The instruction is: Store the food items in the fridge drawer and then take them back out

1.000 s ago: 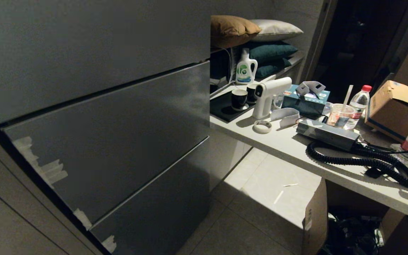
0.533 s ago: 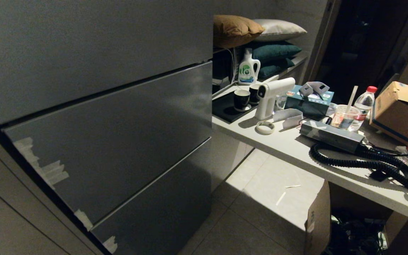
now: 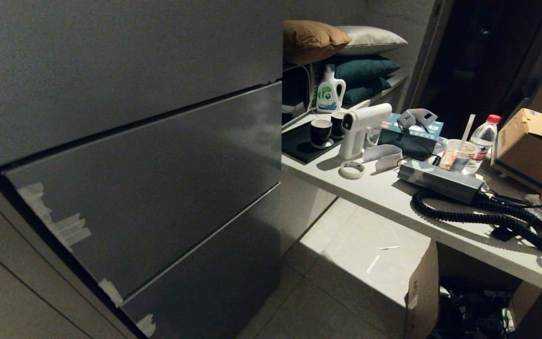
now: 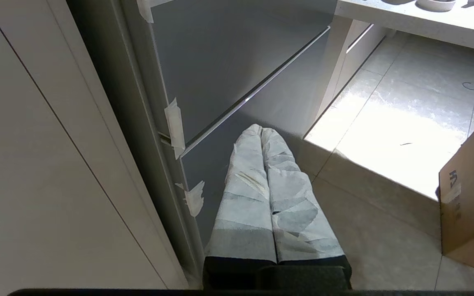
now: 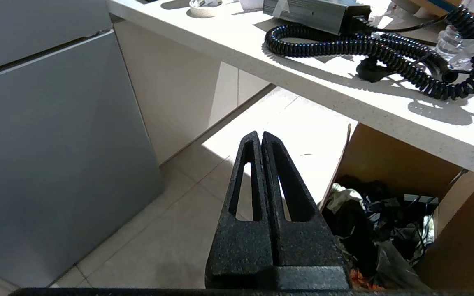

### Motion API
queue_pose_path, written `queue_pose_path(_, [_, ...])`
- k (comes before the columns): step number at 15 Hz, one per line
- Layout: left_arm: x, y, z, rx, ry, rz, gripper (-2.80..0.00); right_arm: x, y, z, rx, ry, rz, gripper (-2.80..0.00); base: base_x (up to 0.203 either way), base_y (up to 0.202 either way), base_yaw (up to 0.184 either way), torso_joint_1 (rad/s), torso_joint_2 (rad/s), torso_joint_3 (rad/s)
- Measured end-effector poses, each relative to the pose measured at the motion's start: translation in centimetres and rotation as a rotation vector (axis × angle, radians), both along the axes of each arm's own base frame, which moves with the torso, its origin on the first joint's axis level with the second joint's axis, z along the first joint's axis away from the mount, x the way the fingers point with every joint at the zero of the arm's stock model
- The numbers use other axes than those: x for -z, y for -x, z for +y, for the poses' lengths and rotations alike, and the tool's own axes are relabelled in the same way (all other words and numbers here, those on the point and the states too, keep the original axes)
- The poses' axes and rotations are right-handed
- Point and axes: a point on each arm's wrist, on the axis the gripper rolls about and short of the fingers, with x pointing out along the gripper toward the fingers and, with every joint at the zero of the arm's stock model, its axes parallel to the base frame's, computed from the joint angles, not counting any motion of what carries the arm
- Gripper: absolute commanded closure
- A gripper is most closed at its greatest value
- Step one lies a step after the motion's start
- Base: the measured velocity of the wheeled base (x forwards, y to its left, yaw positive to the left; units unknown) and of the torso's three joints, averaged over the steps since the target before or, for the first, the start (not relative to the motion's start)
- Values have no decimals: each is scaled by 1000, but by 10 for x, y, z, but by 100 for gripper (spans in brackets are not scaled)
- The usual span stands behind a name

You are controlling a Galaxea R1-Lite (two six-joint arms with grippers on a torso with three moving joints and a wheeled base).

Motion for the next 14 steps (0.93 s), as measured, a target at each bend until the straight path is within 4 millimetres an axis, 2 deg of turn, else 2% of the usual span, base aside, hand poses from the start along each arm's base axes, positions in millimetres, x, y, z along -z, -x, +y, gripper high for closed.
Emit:
queue_pose_path(5, [0,0,0,0,0,0,0,0,0,0,0,0,-1,0,0,0,0,0,4,138])
queue_pose_path(11, [0,0,0,5,-49,1,0,0,0,0,-2,1,-1,0,0,0,0,0,0,7])
queue_pose_path(12, [-3,1,0,10,-84,-19,0,0,0,0,-3,1,-1,0,0,0,0,0,0,0])
queue_pose_path(14, [-28,6,-1,29,-84,-88,0,0,0,0,-2,2,-1,0,0,0,0,0,0,0])
